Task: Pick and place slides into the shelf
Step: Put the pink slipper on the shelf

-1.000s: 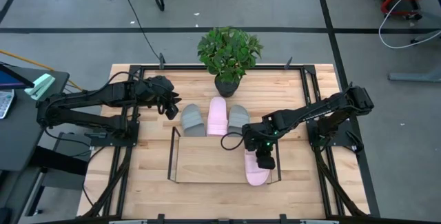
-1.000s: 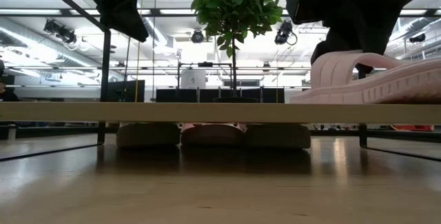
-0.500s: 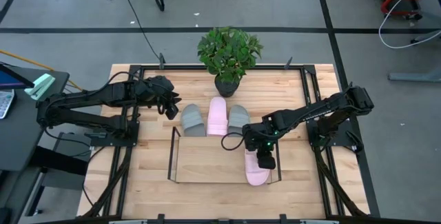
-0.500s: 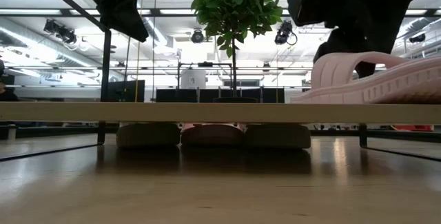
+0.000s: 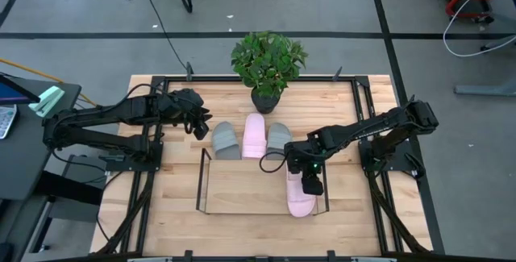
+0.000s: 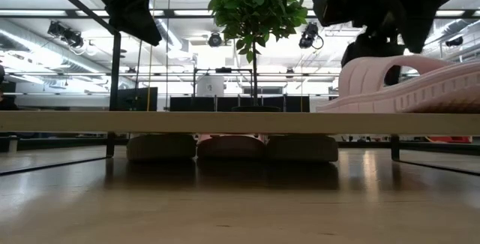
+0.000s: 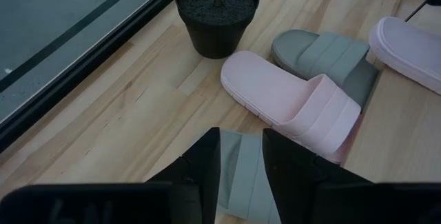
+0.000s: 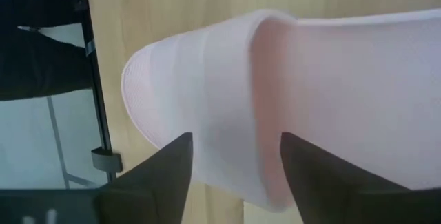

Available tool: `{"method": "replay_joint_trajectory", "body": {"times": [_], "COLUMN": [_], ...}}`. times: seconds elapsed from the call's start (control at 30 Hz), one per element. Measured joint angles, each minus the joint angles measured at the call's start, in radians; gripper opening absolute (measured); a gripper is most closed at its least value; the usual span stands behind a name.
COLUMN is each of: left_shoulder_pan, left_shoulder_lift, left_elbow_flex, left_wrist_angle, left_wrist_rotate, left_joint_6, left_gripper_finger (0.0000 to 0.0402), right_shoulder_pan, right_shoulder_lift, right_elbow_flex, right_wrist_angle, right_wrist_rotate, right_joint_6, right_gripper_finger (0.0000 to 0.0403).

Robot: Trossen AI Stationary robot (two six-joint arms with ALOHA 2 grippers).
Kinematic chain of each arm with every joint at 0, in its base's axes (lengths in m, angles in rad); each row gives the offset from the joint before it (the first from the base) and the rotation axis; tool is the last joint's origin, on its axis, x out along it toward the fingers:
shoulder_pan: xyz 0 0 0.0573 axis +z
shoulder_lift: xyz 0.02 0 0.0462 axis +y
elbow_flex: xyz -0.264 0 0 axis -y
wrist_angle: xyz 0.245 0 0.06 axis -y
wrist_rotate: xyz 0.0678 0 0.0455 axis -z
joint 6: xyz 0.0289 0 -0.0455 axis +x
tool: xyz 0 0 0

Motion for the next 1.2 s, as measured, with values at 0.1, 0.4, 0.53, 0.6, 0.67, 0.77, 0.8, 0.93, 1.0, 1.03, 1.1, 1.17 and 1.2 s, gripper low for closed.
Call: {"method": "replay_joint_trajectory", "body": {"times": [0.1, 0.4, 0.53, 0.6, 0.67, 0.77, 0.8, 0.93, 1.0, 1.03, 1.1, 1.17, 1.2], "left_shoulder_pan": [0.0, 0.0, 0.0, 0.0, 0.0, 0.0, 0.0, 0.0, 0.0, 0.0, 0.0, 0.0, 0.0], "left_shoulder_lift": [0.0, 0.0, 0.0, 0.0, 0.0, 0.003, 0.005, 0.025, 0.043, 0.055, 0.082, 0.114, 0.134], "left_elbow_flex": [0.0, 0.0, 0.0, 0.0, 0.0, 0.0, 0.0, 0.001, -0.001, -0.001, 0.002, 0.0, 0.0], "left_wrist_angle": [0.0, -0.001, 0.0, 0.004, 0.018, 0.049, 0.063, 0.145, 0.166, 0.178, 0.209, 0.204, 0.217], "left_wrist_rotate": [0.0, 0.0, 0.0, 0.0, 0.005, 0.019, 0.025, 0.083, 0.124, 0.135, 0.172, 0.203, 0.219], "left_joint_6": [0.0, 0.0, -0.001, -0.001, -0.001, 0.002, 0.006, 0.058, 0.087, 0.105, 0.129, 0.143, 0.149], "left_gripper_finger": [0.0118, 0.0113, 0.0113, 0.0116, 0.0119, 0.0123, 0.0125, 0.0128, 0.0129, 0.013, 0.0131, 0.013, 0.013], "right_shoulder_pan": [-0.02, -0.082, -0.106, -0.116, -0.122, -0.123, -0.122, -0.122, -0.122, -0.122, -0.122, -0.122, -0.122], "right_shoulder_lift": [0.0, -0.001, -0.001, -0.002, -0.002, -0.002, -0.002, -0.005, -0.008, -0.009, -0.011, -0.013, -0.013], "right_elbow_flex": [0.026, 0.142, 0.241, 0.294, 0.348, 0.41, 0.426, 0.47, 0.477, 0.477, 0.477, 0.477, 0.477], "right_wrist_angle": [-0.022, -0.158, -0.233, -0.263, -0.288, -0.292, -0.293, -0.293, -0.292, -0.292, -0.295, -0.304, -0.302], "right_wrist_rotate": [0.002, 0.052, 0.091, 0.109, 0.133, 0.181, 0.196, 0.238, 0.266, 0.278, 0.297, 0.302, 0.303], "right_joint_6": [-0.02, -0.104, -0.133, -0.136, -0.138, -0.14, -0.14, -0.14, -0.141, -0.141, -0.139, -0.13, -0.123], "right_gripper_finger": [0.0248, 0.0268, 0.0268, 0.0268, 0.0268, 0.0268, 0.0268, 0.0268, 0.0268, 0.0268, 0.0268, 0.0267, 0.0267]}}
